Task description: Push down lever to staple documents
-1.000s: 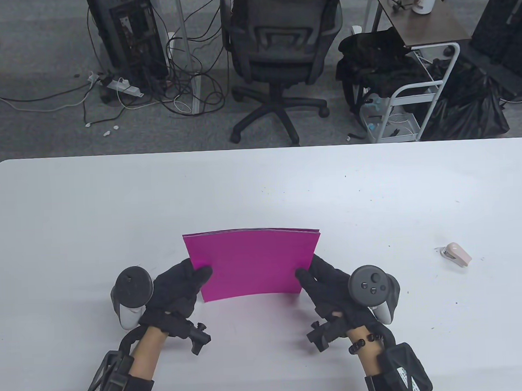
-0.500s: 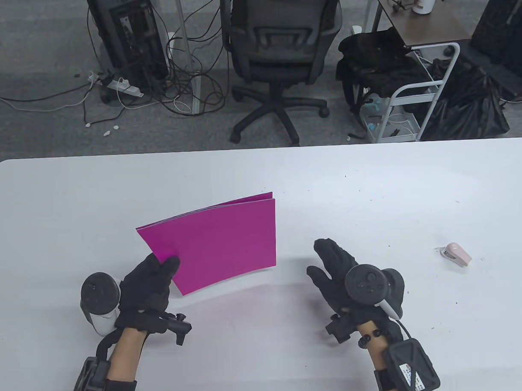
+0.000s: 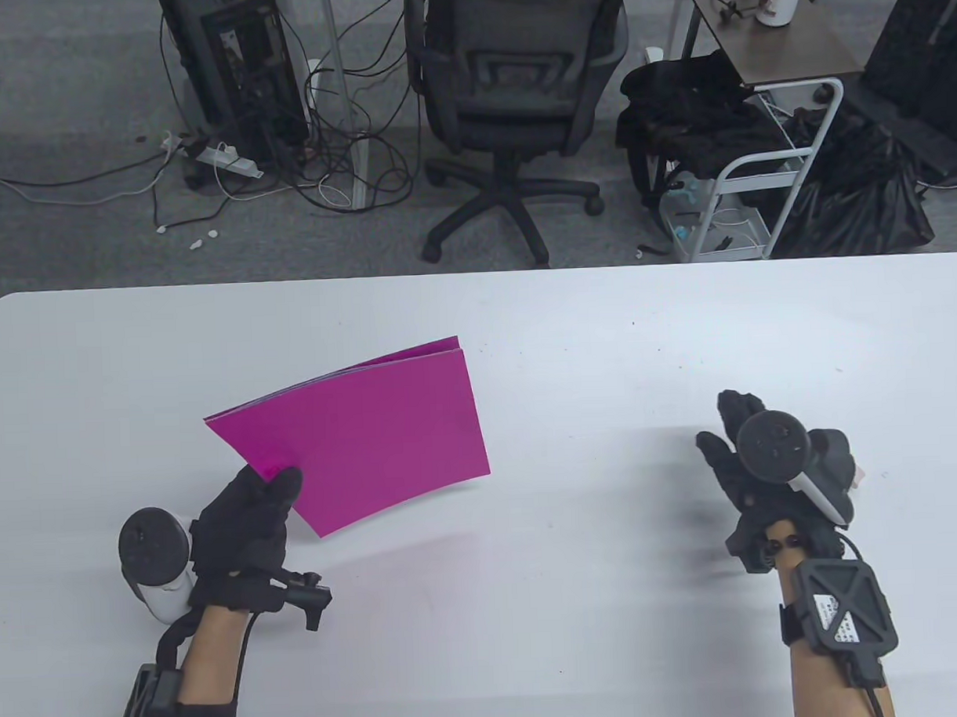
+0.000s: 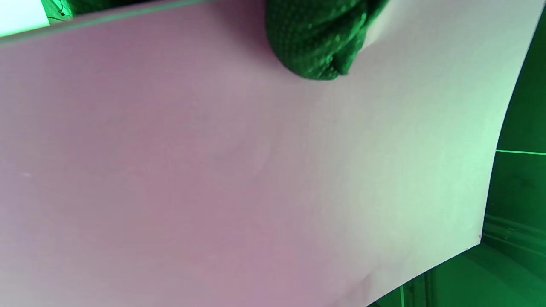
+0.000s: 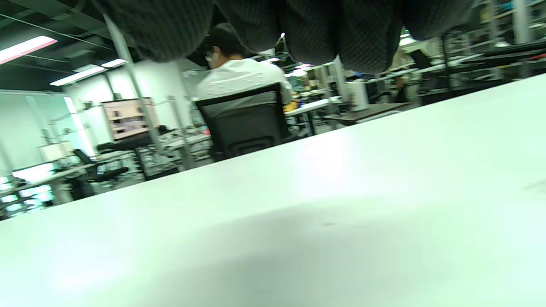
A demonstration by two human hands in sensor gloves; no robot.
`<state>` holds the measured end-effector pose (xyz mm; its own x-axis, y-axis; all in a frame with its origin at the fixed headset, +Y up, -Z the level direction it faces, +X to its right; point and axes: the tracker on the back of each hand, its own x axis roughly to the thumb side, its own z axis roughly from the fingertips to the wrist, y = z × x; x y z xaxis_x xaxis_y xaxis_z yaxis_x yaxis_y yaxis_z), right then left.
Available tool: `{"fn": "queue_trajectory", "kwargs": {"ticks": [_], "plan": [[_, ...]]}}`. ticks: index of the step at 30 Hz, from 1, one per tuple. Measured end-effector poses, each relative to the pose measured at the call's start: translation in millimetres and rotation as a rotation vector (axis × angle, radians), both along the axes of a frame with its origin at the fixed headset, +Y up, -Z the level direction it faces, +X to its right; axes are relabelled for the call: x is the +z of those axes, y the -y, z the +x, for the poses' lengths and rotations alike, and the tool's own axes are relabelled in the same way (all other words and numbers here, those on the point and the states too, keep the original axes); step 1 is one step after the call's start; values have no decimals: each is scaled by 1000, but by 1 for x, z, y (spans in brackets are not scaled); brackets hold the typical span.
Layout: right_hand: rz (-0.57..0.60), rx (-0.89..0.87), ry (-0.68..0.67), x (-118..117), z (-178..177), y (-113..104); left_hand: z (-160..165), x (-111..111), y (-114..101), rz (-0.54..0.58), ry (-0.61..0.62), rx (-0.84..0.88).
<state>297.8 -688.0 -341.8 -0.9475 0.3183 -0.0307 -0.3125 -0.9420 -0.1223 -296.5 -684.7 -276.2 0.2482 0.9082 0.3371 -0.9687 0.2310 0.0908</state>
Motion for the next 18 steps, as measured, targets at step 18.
{"fn": "queue_trajectory", "kwargs": {"ticks": [18], "plan": [[-206,150,240,-15,86,40,-8,5,-1,12,-30,3]]}}
